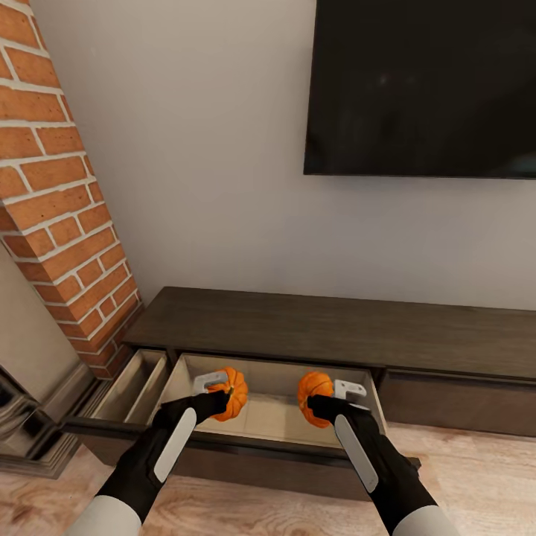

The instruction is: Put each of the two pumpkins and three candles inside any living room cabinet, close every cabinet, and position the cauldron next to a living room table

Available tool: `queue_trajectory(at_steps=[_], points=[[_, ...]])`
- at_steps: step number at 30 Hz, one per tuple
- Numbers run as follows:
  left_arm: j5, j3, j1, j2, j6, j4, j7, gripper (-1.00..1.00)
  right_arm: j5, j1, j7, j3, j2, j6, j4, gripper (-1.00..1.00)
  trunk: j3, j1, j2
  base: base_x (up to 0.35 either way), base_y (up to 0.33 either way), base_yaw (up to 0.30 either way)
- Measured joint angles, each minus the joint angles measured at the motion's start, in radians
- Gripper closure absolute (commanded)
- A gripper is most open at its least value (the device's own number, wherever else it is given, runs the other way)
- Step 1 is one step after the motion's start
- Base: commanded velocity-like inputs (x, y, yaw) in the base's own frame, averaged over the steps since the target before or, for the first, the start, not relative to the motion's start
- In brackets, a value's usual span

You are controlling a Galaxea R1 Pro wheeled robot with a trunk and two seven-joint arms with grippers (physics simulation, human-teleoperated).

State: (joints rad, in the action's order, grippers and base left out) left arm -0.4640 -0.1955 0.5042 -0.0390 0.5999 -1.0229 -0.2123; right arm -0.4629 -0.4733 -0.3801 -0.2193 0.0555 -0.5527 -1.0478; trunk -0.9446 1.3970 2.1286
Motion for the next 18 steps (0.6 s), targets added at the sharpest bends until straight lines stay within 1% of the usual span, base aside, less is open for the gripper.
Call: queue_trajectory(at_steps=[1,3,8,11,16,18], points=[[0.018,0.001,0.0,-0.004,-0.011,0.003,0.001,1.0,0.001,0.0,0.0,0.0,0.0,0.002,0.0,1.0,0.0,0.0,0.0,0.0,0.0,0.0],[0.034,0.001,0.0,-0.008,-0.027,0.006,0.001,1.0,0.0,0.0,0.0,-0.001,0.0,0.004,0.0,1.0,0.0,0.0,0.0,0.0,0.0,0.0],[0.047,0.004,0.0,-0.009,-0.037,0.009,0.002,1.0,0.001,0.0,0.001,0.002,-0.001,0.005,-0.005,1.0,0.0,0.0,0.0,0.0,0.0,-0.021],[0.05,0.005,0.0,-0.009,-0.038,0.009,0.002,1.0,-0.001,0.0,0.002,0.005,-0.002,0.004,-0.008,1.0,0.001,0.0,0.0,0.0,0.0,-0.18],[0.053,0.0,-0.001,-0.008,-0.039,0.008,0.003,1.0,-0.01,0.0,0.004,0.008,-0.002,0.004,-0.01,1.0,0.005,0.0,0.0,0.0,0.002,-0.246],[0.051,0.0,-0.001,-0.008,-0.039,0.008,0.003,1.0,-0.01,0.0,0.004,0.008,-0.002,0.003,-0.009,1.0,0.006,0.0,0.0,0.0,0.081,-0.173]])
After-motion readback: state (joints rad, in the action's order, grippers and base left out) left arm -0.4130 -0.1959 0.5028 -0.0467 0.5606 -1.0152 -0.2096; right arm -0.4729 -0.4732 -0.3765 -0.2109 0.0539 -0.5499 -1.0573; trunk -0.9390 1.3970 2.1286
